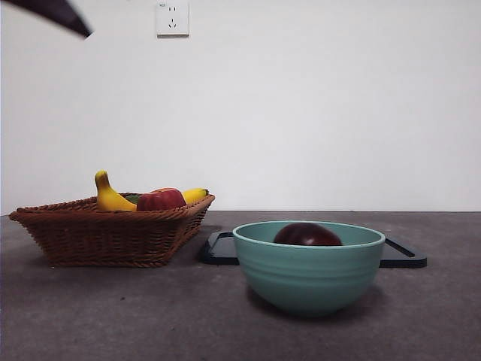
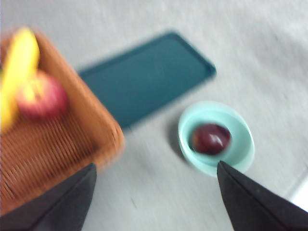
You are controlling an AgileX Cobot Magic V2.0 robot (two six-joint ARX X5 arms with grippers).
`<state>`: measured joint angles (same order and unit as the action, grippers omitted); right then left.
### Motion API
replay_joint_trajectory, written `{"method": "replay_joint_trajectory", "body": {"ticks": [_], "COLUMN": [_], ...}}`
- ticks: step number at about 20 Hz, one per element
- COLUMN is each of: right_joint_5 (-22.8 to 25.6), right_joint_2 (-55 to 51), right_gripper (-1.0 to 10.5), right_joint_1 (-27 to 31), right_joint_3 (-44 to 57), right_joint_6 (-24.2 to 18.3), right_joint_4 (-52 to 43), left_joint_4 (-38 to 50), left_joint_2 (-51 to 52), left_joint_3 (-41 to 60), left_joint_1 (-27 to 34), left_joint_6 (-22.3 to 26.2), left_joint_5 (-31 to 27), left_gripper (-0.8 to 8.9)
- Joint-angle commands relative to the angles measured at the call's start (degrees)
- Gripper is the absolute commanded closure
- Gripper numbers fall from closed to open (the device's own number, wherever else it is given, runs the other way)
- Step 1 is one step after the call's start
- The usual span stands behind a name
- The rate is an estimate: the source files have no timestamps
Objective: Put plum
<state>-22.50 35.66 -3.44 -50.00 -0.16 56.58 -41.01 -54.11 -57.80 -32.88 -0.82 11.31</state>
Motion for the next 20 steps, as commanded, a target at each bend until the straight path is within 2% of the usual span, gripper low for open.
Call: {"method": "replay_joint_trajectory", "body": {"ticks": [1,6,11,15,18,20], "right_joint_5": [-0.24,-2.6,-4.66,-4.61,-3.76,-0.11], "right_joint_2": [0.24,1.05,2.82,8.28,14.95,19.89], "right_gripper": [5.4,5.4,5.4,5.4,5.4,5.4], "right_joint_1": [-0.24,-0.24,-1.7,-6.64,-11.72,-15.45], "right_joint_3": [-1.11,-1.09,-1.01,-0.96,-0.9,-0.9], "right_joint_6": [0.17,0.87,1.95,4.9,7.15,8.2], "right_joint_4": [-0.17,0.0,0.46,-1.95,-7.48,-10.84], "left_joint_4": [0.24,-0.81,-1.05,-0.26,-0.02,-0.02], "left_joint_2": [4.17,9.31,9.31,9.31,9.31,9.31], "left_joint_3": [5.97,13.53,13.53,13.53,13.51,13.51], "left_joint_1": [-0.17,-0.22,-0.24,-0.24,-0.24,-0.24], "left_joint_6": [-1.53,-3.32,-3.54,-3.58,-3.58,-3.56], "left_joint_5": [4.07,11.82,11.93,11.93,11.93,11.93], "left_gripper": [4.08,4.11,4.11,4.11,4.11,4.11]}}
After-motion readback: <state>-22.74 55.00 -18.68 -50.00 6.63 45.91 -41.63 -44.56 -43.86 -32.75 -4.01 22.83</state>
